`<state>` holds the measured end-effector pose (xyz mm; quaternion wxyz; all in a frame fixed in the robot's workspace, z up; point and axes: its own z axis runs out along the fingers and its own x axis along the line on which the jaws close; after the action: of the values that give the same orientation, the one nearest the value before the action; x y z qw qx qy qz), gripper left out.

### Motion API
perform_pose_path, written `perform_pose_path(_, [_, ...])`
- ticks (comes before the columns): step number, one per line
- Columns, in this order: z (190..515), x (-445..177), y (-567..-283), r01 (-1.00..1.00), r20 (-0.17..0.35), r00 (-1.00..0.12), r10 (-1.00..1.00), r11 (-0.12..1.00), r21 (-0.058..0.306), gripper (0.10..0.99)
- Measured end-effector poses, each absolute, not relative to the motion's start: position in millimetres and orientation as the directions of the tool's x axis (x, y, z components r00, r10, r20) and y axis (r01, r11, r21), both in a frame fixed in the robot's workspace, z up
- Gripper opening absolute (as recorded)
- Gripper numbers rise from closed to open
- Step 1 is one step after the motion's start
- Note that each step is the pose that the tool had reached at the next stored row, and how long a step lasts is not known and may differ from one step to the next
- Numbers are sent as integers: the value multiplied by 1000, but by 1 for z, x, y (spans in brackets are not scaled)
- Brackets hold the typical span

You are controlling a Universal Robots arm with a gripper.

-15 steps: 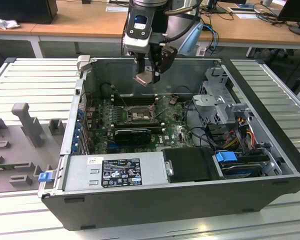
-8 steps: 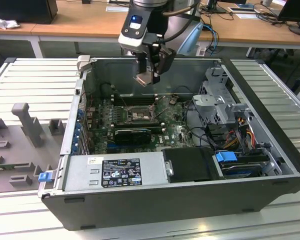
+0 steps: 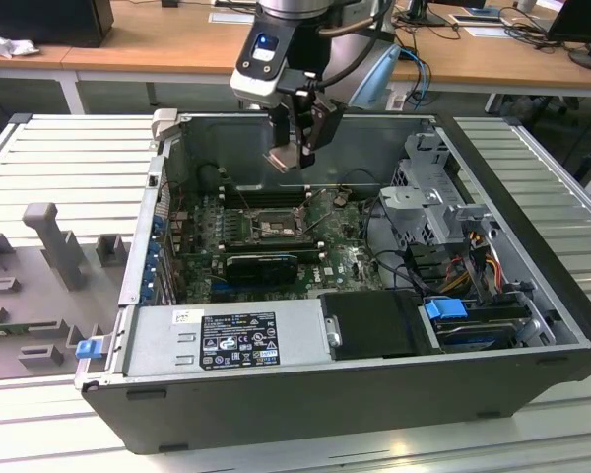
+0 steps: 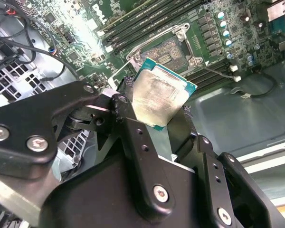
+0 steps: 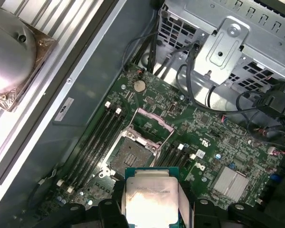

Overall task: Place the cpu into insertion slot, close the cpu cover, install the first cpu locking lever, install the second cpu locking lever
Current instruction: 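Place the cpu into insertion slot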

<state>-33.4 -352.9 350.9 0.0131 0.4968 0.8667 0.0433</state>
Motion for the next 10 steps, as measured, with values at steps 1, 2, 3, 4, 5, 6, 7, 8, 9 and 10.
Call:
perform_pose_path(1, [351, -33, -353, 861, 21, -505, 863, 502, 87, 529])
perform_pose_path(2, [351, -33, -353, 861, 21, -504, 863, 501, 87, 529])
perform_pose_path(3, [351, -33, -353, 863, 21, -502, 865, 498, 87, 529])
perform_pose_path(4, [351, -33, -353, 864, 21, -499, 866, 496, 87, 529])
perform_pose_path(5, [351, -33, -353, 867, 21, -494, 869, 491, 87, 529])
perform_pose_path(6, [350, -33, -353, 870, 21, -489, 872, 486, 88, 529])
perform_pose_path(7, [350, -33, -353, 877, 21, -476, 879, 472, 87, 529])
perform_pose_path(8, [350, -33, -353, 881, 21, -468, 883, 465, 87, 529])
perform_pose_path(9, [350, -33, -353, 887, 21, -456, 890, 453, 87, 529])
perform_pose_path(10, [350, -33, -353, 894, 21, -442, 897, 439, 87, 529])
